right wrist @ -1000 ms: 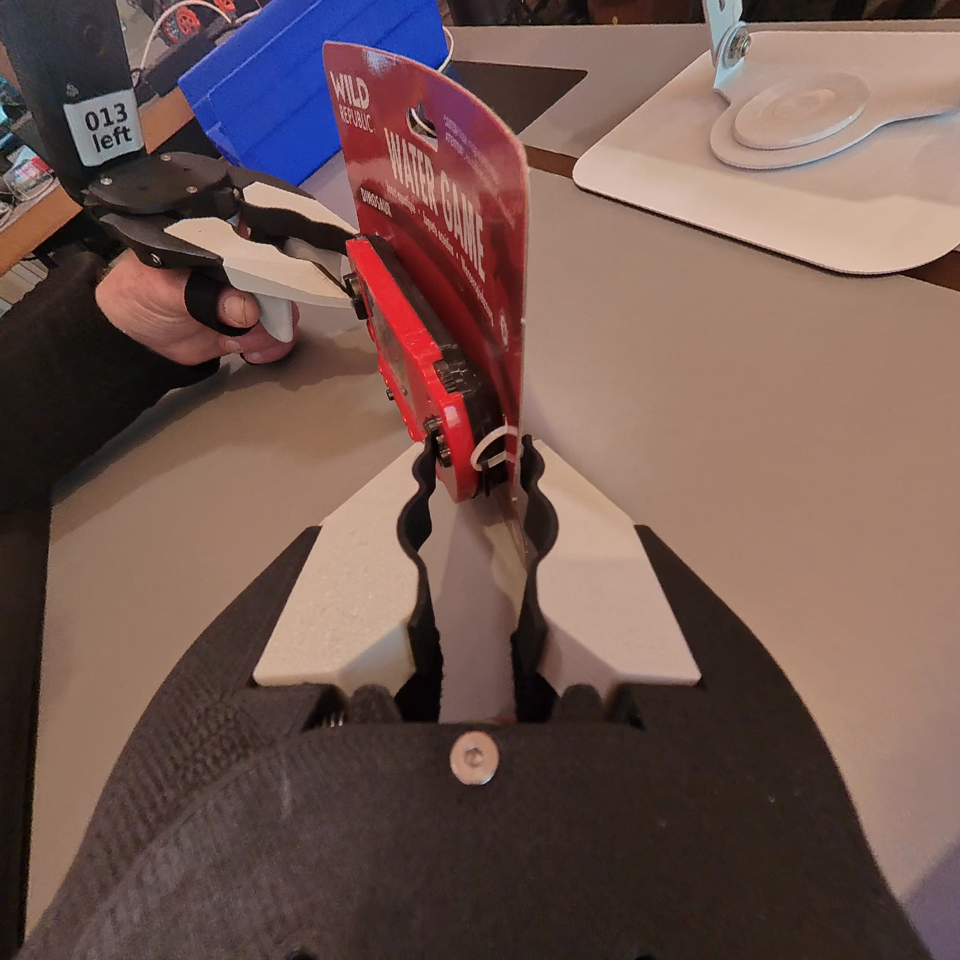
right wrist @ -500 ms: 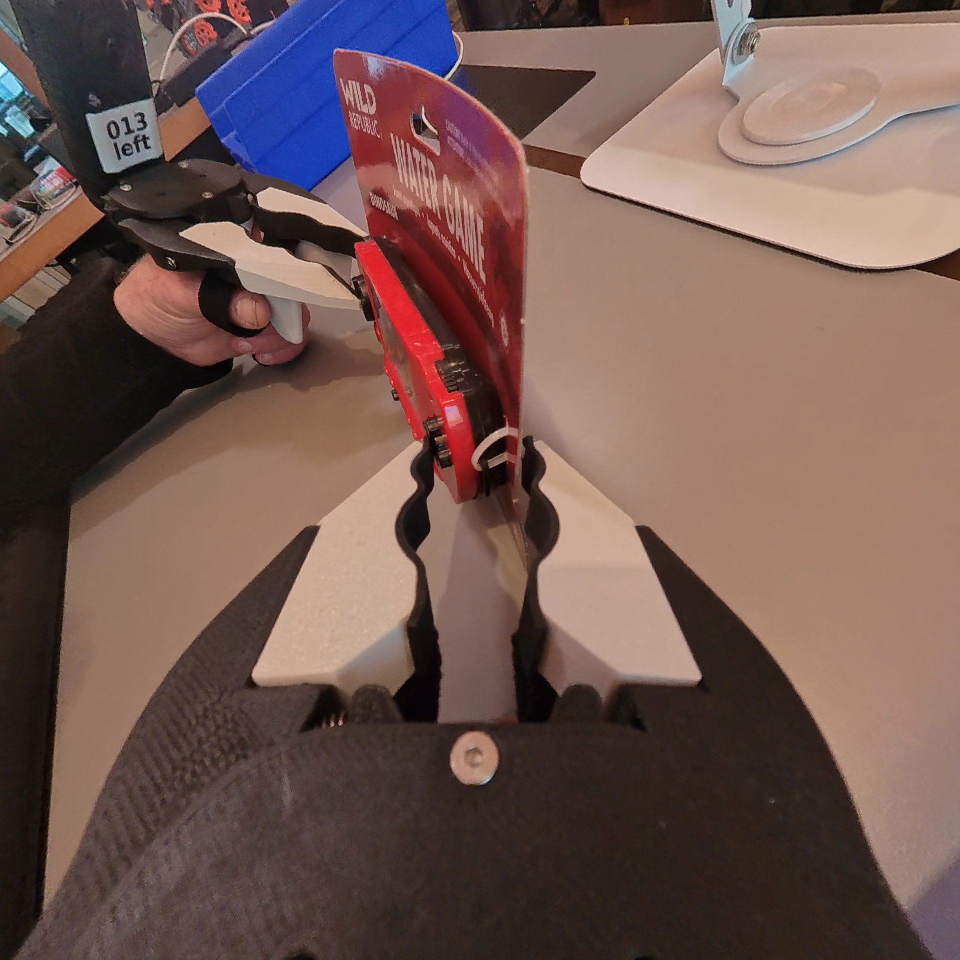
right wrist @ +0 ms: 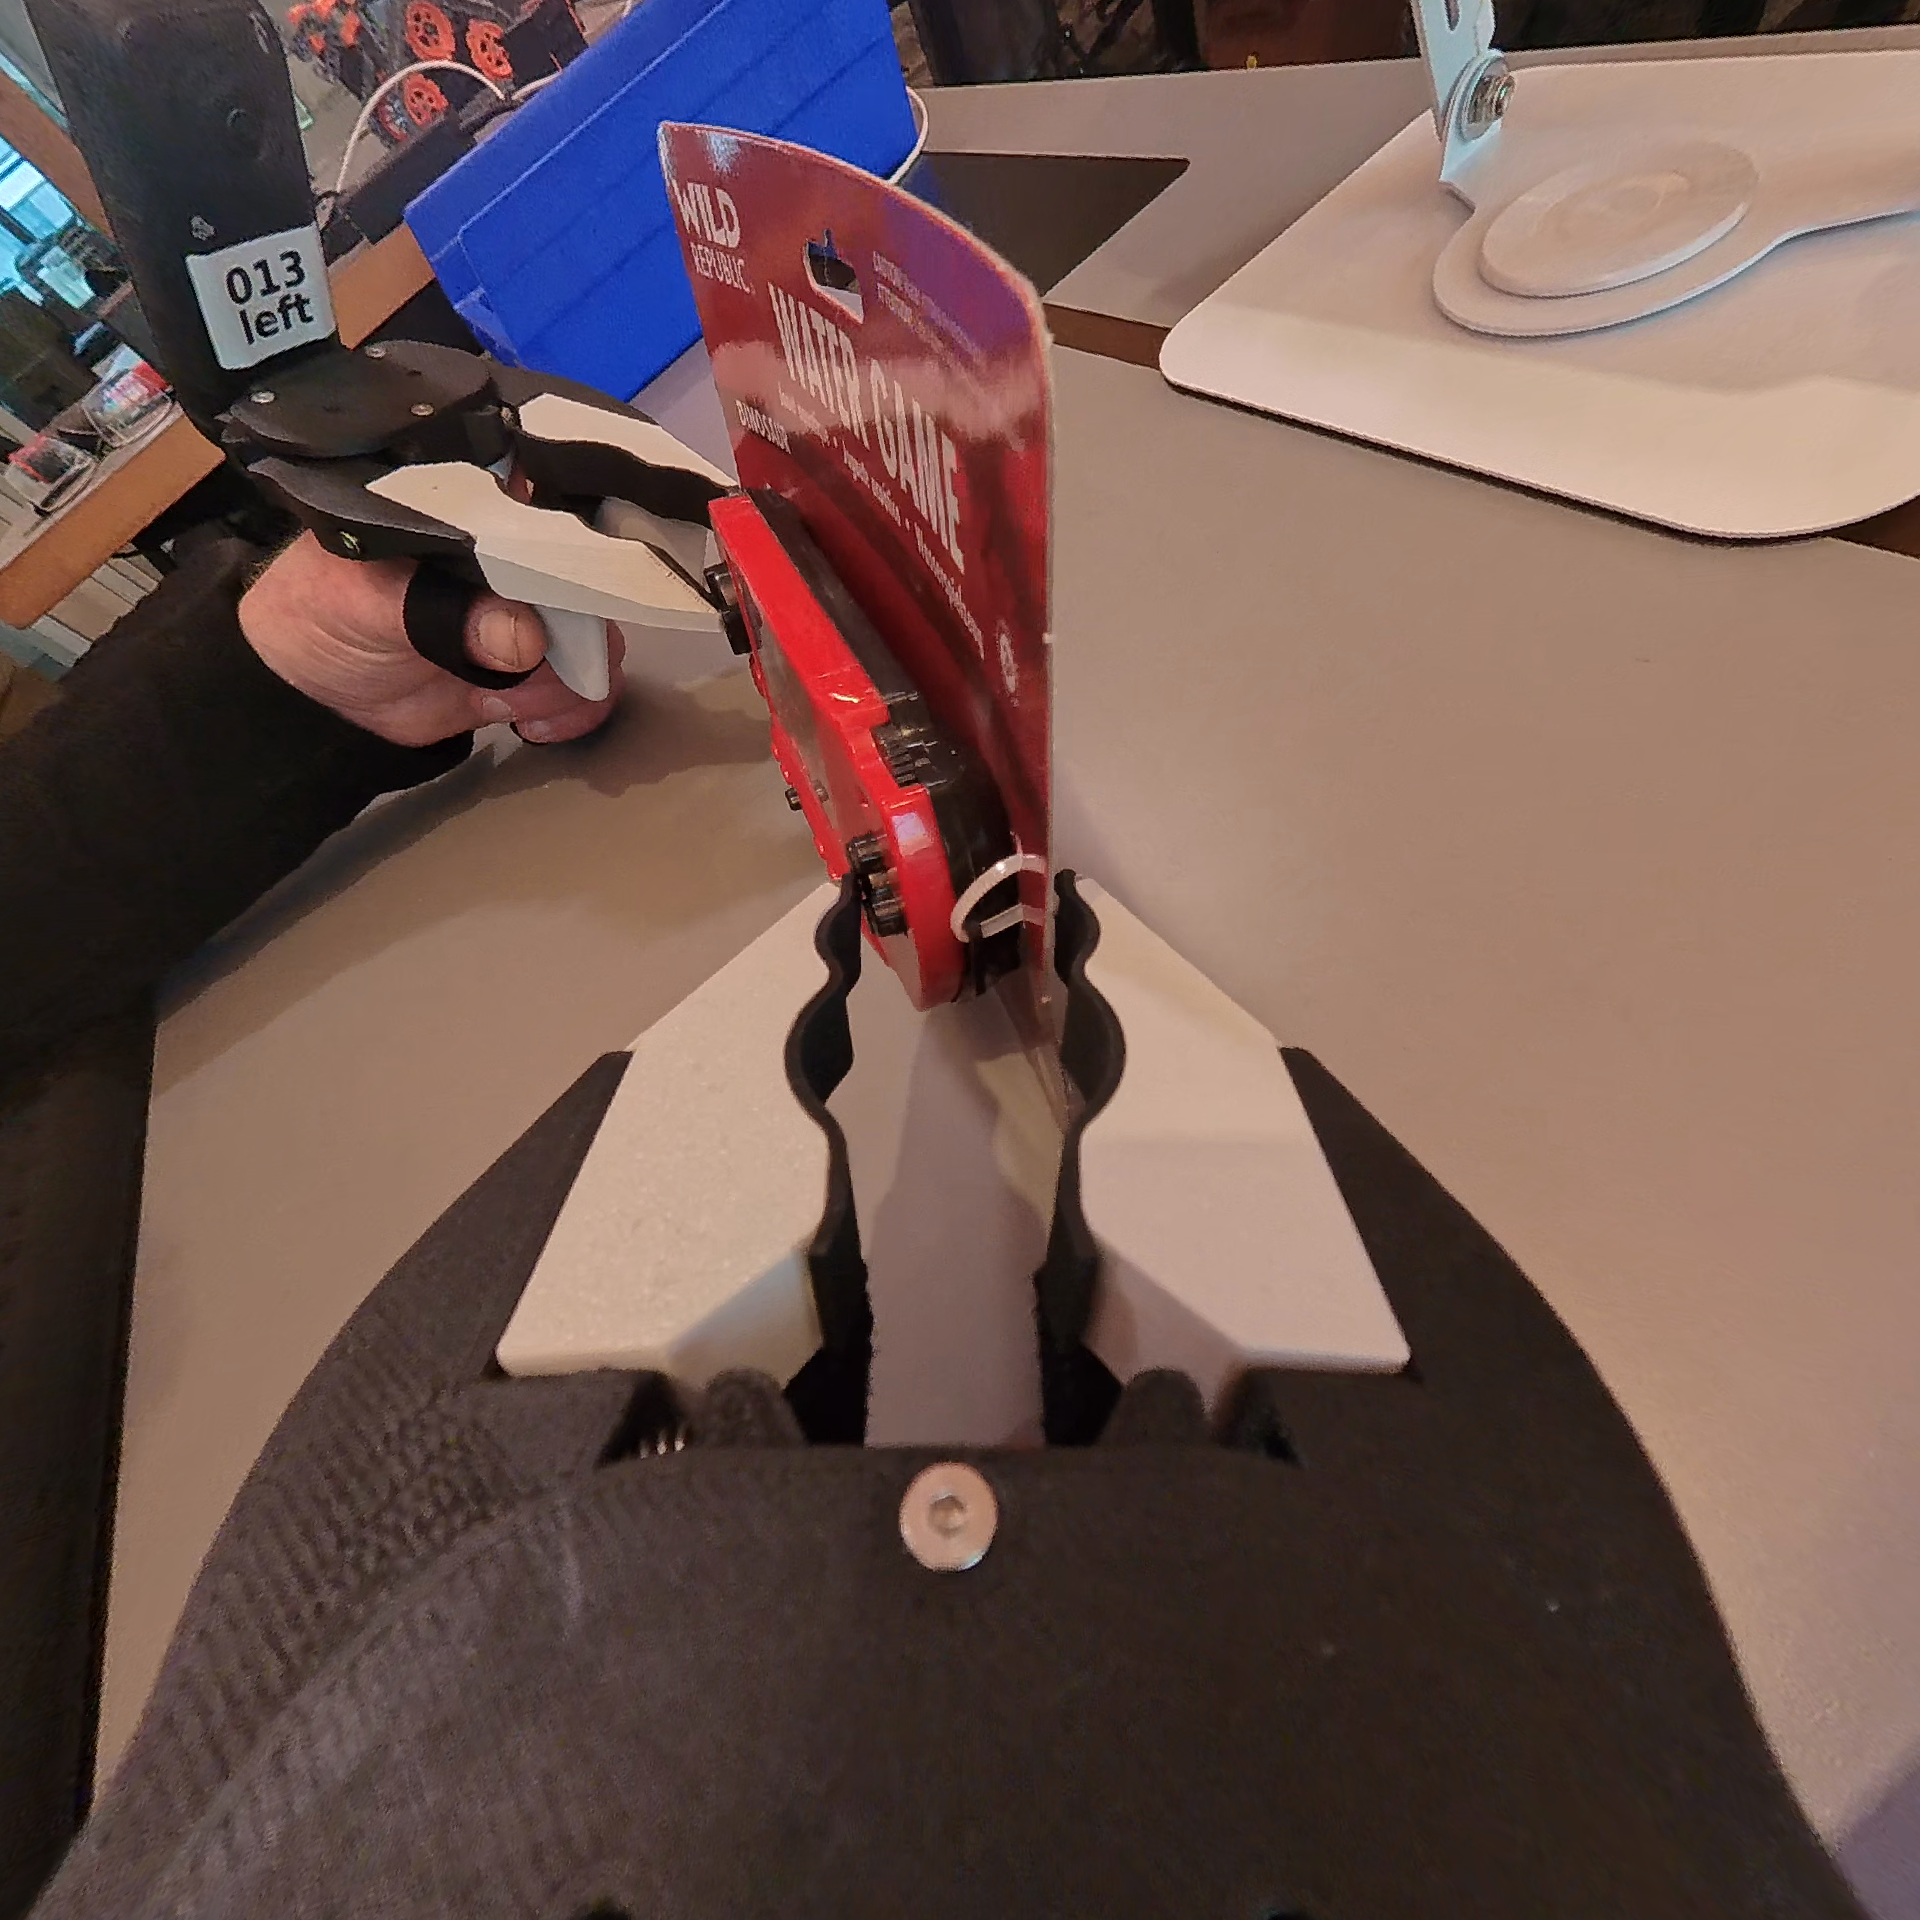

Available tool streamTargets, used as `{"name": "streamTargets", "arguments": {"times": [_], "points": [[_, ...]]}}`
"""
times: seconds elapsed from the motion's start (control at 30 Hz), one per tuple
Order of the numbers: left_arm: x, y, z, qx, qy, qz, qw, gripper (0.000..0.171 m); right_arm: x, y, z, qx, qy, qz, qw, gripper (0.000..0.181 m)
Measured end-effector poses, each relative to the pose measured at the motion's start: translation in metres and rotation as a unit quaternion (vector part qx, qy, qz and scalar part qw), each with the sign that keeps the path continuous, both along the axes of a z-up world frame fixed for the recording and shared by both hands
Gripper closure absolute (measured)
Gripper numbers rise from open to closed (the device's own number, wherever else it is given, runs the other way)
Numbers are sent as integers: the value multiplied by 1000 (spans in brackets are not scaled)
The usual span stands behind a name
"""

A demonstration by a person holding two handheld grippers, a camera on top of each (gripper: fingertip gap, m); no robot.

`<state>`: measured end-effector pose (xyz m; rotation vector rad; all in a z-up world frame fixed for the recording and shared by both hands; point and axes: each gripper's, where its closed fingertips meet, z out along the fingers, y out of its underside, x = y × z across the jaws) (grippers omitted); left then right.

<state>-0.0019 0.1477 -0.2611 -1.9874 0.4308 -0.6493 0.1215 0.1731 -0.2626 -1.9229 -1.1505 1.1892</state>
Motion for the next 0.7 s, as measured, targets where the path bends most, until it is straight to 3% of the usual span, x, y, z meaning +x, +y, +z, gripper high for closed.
{"name": "streamTargets", "arguments": {"times": [0.7], "points": [[1, 0, -1, -1, 2, -2, 1000, 134, 1, 0, 1, 5, 2, -2, 1000, 142]]}}
